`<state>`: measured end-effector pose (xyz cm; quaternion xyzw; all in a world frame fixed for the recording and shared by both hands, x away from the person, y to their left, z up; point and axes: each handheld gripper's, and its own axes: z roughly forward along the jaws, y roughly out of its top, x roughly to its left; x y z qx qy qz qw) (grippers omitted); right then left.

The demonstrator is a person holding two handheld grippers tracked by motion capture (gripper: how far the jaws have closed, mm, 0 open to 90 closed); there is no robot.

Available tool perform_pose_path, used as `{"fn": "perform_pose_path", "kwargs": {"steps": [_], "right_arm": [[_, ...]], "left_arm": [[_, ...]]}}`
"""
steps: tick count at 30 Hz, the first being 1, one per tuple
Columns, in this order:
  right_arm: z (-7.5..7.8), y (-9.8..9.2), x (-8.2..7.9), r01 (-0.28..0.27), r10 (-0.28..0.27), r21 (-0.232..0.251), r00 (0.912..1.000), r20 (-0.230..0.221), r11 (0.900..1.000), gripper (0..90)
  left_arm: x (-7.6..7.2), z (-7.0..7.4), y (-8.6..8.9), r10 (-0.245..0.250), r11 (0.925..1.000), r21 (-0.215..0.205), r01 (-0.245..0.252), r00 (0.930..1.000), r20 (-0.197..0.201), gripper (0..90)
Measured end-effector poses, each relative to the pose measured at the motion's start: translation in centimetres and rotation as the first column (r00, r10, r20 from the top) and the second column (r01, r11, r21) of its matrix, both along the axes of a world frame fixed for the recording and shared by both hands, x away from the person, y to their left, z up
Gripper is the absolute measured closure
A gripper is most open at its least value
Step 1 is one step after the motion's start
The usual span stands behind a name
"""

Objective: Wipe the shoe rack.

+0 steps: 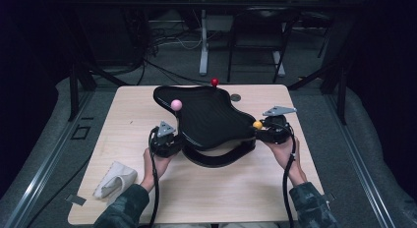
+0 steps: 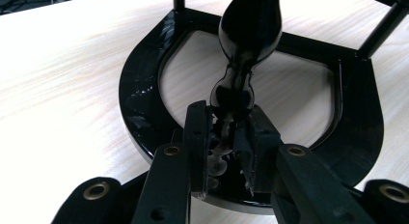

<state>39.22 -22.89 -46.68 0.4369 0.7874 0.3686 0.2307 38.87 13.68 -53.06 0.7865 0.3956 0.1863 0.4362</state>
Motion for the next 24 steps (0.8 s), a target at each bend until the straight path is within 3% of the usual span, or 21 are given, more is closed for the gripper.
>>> {"fn": "perform_pose_path", "kwargs": {"steps": [5,7,11,15,17,19,24], "right_arm": [[0.9,-0.4,-2.1,0.003,-0.003,0.0,1.0,0.001,1.0,50.6],[1.0,-0.3,-2.9,-0.013,0.013,0.014,0.9999,-0.009,1.0,51.3],[1.0,0.9,-4.1,-0.062,0.062,-0.003,0.9977,-0.026,0.998,52.4],[0.7,1.9,-4.2,-0.087,0.087,-0.019,0.996,-0.019,0.996,54.6],[0.7,1.8,-4.0,-0.114,0.114,0.021,0.9935,-0.007,0.993,56.7],[0.8,1.9,-4.0,-0.087,0.087,-0.001,0.9962,-0.004,0.996,57.6],[0.7,1.7,-3.6,-0.077,0.077,0.006,0.997,0.011,0.997,58.9]], "left_arm": [[-0.4,0.0,0.0,-0.005,1.0,-0.004,0.005,1.0,0.001,75.1],[-0.4,0.0,0.0,-0.007,1.0,-0.003,0.007,1.0,0.001,75.0],[-0.5,0.0,0.0,-0.016,0.9998,-0.008,0.016,0.9999,-0.002,75.1],[-0.6,0.0,0.0,-0.027,0.9996,-0.009,0.027,0.9996,-0.003,75.1],[-0.7,-0.1,0.0,-0.029,0.9995,-0.013,0.029,0.9996,-0.006,75.1],[-0.8,-0.1,-0.1,-0.027,0.9996,-0.012,0.027,0.9996,-0.002,75.1],[-1.0,-0.1,-0.2,-0.031,0.9993,-0.019,0.031,0.9995,-0.007,75.1]]}}
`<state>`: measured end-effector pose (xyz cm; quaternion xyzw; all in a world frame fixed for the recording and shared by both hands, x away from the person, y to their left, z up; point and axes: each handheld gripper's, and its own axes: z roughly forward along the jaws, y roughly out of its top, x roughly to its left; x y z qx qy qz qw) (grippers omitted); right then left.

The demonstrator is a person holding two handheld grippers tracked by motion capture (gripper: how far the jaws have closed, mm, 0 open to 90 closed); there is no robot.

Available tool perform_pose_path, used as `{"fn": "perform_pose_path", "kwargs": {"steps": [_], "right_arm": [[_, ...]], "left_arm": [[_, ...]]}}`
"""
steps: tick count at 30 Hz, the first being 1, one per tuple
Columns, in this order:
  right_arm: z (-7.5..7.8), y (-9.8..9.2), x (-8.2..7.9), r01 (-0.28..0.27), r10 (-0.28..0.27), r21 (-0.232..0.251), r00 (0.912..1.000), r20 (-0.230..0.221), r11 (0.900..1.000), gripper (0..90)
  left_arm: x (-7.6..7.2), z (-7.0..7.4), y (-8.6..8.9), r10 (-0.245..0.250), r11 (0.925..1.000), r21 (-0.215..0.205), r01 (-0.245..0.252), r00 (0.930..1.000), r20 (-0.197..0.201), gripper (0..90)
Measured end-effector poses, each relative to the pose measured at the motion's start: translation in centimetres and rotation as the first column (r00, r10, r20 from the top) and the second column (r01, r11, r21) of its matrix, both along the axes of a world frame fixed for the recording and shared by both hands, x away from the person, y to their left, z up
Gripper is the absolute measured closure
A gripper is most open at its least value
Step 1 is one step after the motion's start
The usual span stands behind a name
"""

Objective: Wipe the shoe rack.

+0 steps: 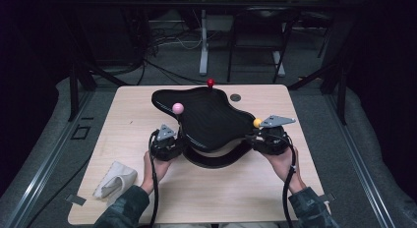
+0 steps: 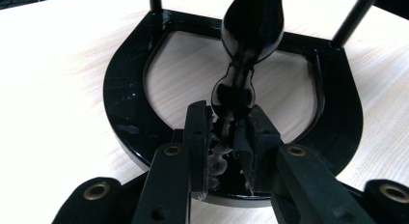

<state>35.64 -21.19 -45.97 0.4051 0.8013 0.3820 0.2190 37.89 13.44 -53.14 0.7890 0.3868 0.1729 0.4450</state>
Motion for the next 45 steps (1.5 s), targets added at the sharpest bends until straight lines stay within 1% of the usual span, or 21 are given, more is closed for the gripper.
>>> {"fn": "perform_pose_path", "kwargs": {"steps": [2,7,13,16,17,20,21,22,23,24,25,28,30,34,36,39,40,41,42,45], "right_arm": [[-0.1,-0.1,0.3,0.012,-0.012,0.013,0.9999,-0.004,1.0,59.6],[-0.1,-0.2,1.0,0.032,-0.033,0.028,0.9994,0.007,0.999,59.7],[0.1,-0.1,1.4,0.035,-0.035,0.041,0.9993,0.014,0.999,60.1],[0.2,0.0,1.3,0.039,-0.039,0.04,0.999,0.02,0.998,60.1],[0.2,-0.1,1.3,0.033,-0.034,0.048,0.9992,0.019,0.998,60.1],[0.4,-0.1,1.2,0.051,-0.053,0.048,0.998,0.035,0.998,60.3],[0.4,-0.2,1.2,0.042,-0.043,0.054,0.9988,0.025,0.998,60.3],[0.5,-0.2,1.1,0.045,-0.047,0.055,0.9986,0.025,0.997,60.2],[0.5,-0.3,1.1,0.049,-0.05,0.047,0.9984,0.026,0.998,59.8],[0.5,-0.2,1.1,0.047,-0.048,0.049,0.9987,0.02,0.998,59.5],[0.5,-0.2,1.0,0.042,-0.043,0.036,0.9989,0.018,0.998,59.4],[0.5,-0.3,1.0,0.049,-0.05,0.037,0.9985,0.023,0.998,58.0],[0.7,-0.5,0.9,0.047,-0.049,0.047,0.9985,0.024,0.998,57.1],[1.1,-0.9,0.7,0.06,-0.061,0.051,0.9977,0.028,0.997,55.9],[1.2,-1.1,0.5,0.061,-0.062,0.056,0.9976,0.031,0.997,55.2],[1.5,-1.7,0.3,0.072,-0.074,0.065,0.9965,0.039,0.995,54.7],[1.6,-1.8,0.3,0.084,-0.087,0.064,0.9951,0.046,0.994,54.6],[1.7,-2.0,0.3,0.079,-0.082,0.066,0.9958,0.041,0.995,54.5],[1.7,-2.2,0.3,0.086,-0.089,0.071,0.9952,0.041,0.994,54.2],[1.7,-2.7,0.4,0.105,-0.108,0.075,0.9932,0.041,0.992,53.5]], "left_arm": [[-0.1,0.0,-0.1,0.0,1.0,-0.001,0.0,1.0,0.002,75.2],[-0.5,0.0,-0.5,-0.01,0.9999,0.004,0.01,0.9999,0.004,75.1],[-0.8,-0.1,-1.0,-0.016,0.9999,-0.005,0.016,0.9999,0.0,75.1],[-1.0,-0.1,-1.5,-0.019,0.9998,-0.011,0.019,0.9998,-0.001,75.1],[-1.0,-0.1,-1.6,-0.025,0.9996,-0.009,0.025,0.9997,0.001,75.1],[-1.2,-0.1,-2.1,-0.034,0.9994,-0.01,0.034,0.9994,0.003,75.1],[-1.3,-0.1,-2.2,-0.037,0.9993,-0.009,0.038,0.9993,0.004,75.1],[-1.4,-0.2,-2.4,-0.04,0.9991,-0.011,0.04,0.9992,0.007,75.1],[-1.4,-0.2,-2.5,-0.042,0.999,-0.013,0.042,0.9991,0.005,75.1],[-1.5,-0.2,-2.7,-0.045,0.9988,-0.017,0.045,0.999,0.005,75.1],[-1.5,-0.2,-2.8,-0.048,0.9987,-0.017,0.048,0.9988,0.005,75.1],[-1.6,-0.2,-3.2,-0.055,0.9984,-0.016,0.055,0.9985,0.009,75.0],[-1.7,-0.3,-3.5,-0.054,0.9984,-0.019,0.054,0.9985,0.01,75.0],[-1.7,-0.4,-4.2,-0.045,0.9985,-0.03,0.045,0.9989,0.016,75.0],[-1.7,-0.4,-4.6,-0.042,0.9987,-0.027,0.042,0.9989,0.019,75.0],[-1.5,-0.5,-5.3,-0.04,0.9985,-0.037,0.041,0.9988,0.028,75.0],[-1.5,-0.5,-5.5,-0.041,0.9985,-0.035,0.042,0.9988,0.027,75.0],[-1.5,-0.6,-5.8,-0.036,0.9986,-0.038,0.037,0.999,0.027,75.0],[-1.4,-0.6,-6.1,-0.036,0.9982,-0.046,0.037,0.9989,0.029,75.0],[-1.3,-0.7,-6.7,-0.034,0.9981,-0.051,0.036,0.9988,0.034,75.0]]}}
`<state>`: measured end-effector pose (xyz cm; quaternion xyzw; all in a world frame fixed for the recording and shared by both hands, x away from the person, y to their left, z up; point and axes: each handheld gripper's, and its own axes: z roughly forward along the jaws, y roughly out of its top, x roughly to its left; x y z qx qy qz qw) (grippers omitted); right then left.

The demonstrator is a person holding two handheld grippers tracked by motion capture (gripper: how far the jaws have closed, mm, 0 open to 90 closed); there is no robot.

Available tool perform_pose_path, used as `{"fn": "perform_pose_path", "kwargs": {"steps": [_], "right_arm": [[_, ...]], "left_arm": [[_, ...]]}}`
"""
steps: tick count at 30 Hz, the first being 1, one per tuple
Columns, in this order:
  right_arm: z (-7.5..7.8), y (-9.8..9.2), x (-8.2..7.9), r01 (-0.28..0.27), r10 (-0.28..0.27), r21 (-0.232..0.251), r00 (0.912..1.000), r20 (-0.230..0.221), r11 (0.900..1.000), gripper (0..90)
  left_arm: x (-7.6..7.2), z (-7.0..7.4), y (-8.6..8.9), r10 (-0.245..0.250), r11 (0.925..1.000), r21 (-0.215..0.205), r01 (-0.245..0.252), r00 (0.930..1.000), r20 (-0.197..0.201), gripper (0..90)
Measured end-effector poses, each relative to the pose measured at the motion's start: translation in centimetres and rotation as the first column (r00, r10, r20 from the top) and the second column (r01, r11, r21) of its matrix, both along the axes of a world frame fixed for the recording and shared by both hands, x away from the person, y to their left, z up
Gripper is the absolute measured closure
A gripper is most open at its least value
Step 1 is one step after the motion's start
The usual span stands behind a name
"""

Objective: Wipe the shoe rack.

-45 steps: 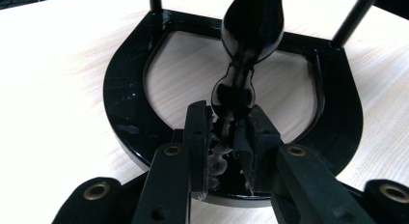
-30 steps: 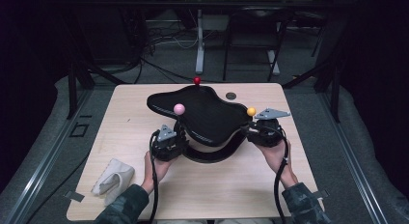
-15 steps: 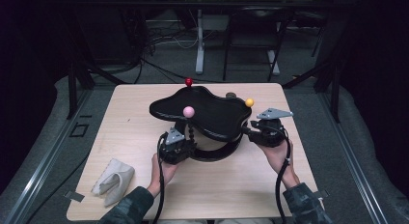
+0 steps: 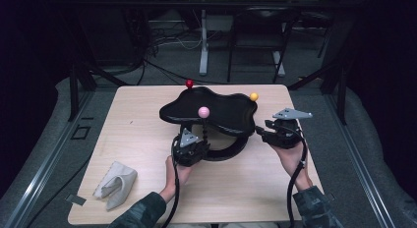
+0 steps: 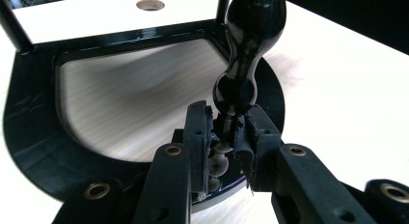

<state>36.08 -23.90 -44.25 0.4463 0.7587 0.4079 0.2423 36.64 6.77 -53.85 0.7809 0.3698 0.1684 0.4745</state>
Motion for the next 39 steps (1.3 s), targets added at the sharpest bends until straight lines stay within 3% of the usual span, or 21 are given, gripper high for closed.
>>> {"fn": "perform_pose_path", "kwargs": {"steps": [3,18,27,32,34,39], "right_arm": [[0.1,-0.5,0.1,0.005,-0.005,0.009,1.0,-0.007,1.0,49.6],[-0.1,-0.5,0.1,0.009,-0.009,-0.014,0.9998,-0.017,1.0,47.5],[0.1,0.0,-0.4,-0.051,0.051,0.0,0.9984,-0.023,0.999,42.7],[0.1,0.7,-0.6,-0.105,0.105,0.004,0.994,-0.029,0.994,37.0],[0.1,1.1,-0.8,-0.13,0.13,0.008,0.991,-0.033,0.992,34.2],[0.5,2.4,-1.4,-0.191,0.191,-0.001,0.9812,-0.029,0.982,30.3]], "left_arm": [[0.2,-0.1,-0.7,0.001,1.0,-0.01,-0.001,1.0,0.008,75.0],[1.5,-0.4,-3.4,0.003,0.9994,-0.034,-0.003,0.9999,0.013,75.0],[2.9,-0.3,-5.2,0.006,0.9996,-0.027,-0.006,0.9999,0.012,74.8],[3.2,-0.1,-5.0,-0.021,0.9997,-0.012,0.021,0.9998,-0.002,73.8],[3.0,-0.1,-4.5,-0.037,0.9992,-0.017,0.036,0.9989,-0.029,64.2],[1.4,0.4,-2.4,-0.075,0.9966,0.03,0.077,0.9956,-0.057,41.5]]}}
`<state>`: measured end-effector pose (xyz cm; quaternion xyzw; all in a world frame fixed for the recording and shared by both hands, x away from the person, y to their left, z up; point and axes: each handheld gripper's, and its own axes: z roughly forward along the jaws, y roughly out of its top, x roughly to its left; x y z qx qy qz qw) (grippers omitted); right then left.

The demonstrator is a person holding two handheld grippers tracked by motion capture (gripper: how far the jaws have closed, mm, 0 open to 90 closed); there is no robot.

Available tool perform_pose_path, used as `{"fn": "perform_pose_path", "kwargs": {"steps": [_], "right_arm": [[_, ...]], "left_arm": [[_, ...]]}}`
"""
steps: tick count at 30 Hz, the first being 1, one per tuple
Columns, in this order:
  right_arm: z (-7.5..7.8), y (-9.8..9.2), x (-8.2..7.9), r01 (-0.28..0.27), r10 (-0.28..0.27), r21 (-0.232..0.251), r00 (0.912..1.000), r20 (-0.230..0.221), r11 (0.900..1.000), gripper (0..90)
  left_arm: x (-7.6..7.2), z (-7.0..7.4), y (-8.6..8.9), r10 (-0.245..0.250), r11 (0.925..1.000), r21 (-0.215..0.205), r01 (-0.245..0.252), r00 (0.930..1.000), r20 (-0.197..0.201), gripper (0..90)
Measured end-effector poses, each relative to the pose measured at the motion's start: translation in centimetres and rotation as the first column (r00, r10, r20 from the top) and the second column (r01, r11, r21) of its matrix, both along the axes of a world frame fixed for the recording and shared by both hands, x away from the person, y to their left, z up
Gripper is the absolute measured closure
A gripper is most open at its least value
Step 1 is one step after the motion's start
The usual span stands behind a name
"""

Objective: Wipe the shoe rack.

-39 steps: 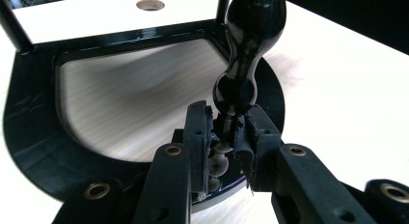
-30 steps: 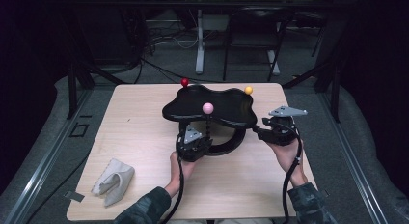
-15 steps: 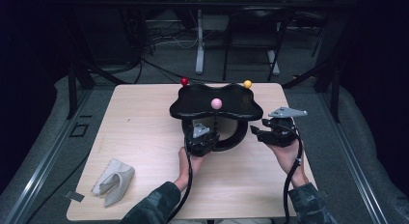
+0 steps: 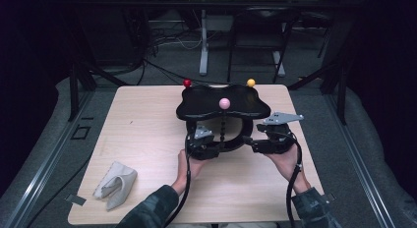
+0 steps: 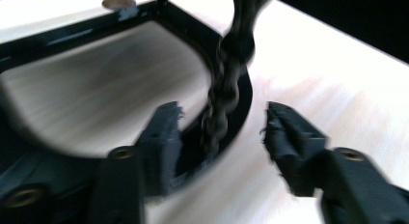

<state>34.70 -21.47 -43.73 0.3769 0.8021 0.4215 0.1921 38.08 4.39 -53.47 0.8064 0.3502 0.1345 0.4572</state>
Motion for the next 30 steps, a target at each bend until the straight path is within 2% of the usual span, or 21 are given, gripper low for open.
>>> {"fn": "perform_pose_path", "kwargs": {"steps": [1,3,4,9,14,17,18,19,24,30], "right_arm": [[0.1,0.3,-0.2,-0.01,0.01,-0.001,0.9999,0.002,1.0,29.7],[0.5,0.8,-0.4,-0.034,0.034,0.003,0.9994,0.005,0.999,28.4],[0.7,1.2,-0.7,-0.034,0.034,0.001,0.9992,0.019,0.999,27.8],[1.9,2.1,-1.1,-0.072,0.072,0.01,0.9969,0.031,0.997,24.3],[3.6,3.0,-1.2,-0.092,0.09,0.033,0.9934,0.072,0.995,24.9],[4.6,3.6,-0.8,-0.09,0.086,0.038,0.9916,0.097,0.995,26.2],[5.0,3.9,-0.6,-0.075,0.072,0.022,0.9916,0.107,0.997,27.3],[5.2,4.1,-0.3,-0.085,0.08,0.037,0.9904,0.113,0.996,27.9],[6.6,5.1,1.4,-0.053,0.049,0.033,0.9902,0.131,0.998,29.9],[7.2,6.7,3.5,-0.041,0.039,0.022,0.9925,0.116,0.999,32.0]], "left_arm": [[-0.4,0.2,0.5,-0.009,0.9998,0.019,0.009,1.0,0.003,37.6],[-1.4,0.6,1.8,-0.011,0.9995,0.03,0.011,0.9999,0.002,31.2],[-1.8,0.9,2.5,-0.008,0.9994,0.033,0.008,1.0,-0.004,28.6],[-3.3,2.1,5.6,0.006,0.9981,0.061,-0.003,0.9991,-0.041,17.6],[-5.2,2.2,9.3,0.053,0.9953,0.084,-0.048,0.9971,-0.055,13.7],[-6.4,2.2,11.6,0.089,0.9905,0.11,-0.082,0.9944,-0.057,11.5],[-6.9,2.2,12.4,0.103,0.9883,0.119,-0.096,0.9935,-0.049,10.6],[-7.4,2.3,13.2,0.116,0.985,0.133,-0.11,0.9925,-0.039,9.5],[-9.5,2.4,16.7,0.183,0.9754,0.132,-0.176,0.9822,-0.041,8.0],[-10.4,2.3,19.9,0.258,0.9608,0.121,-0.249,0.9641,-0.062,6.0]]}}
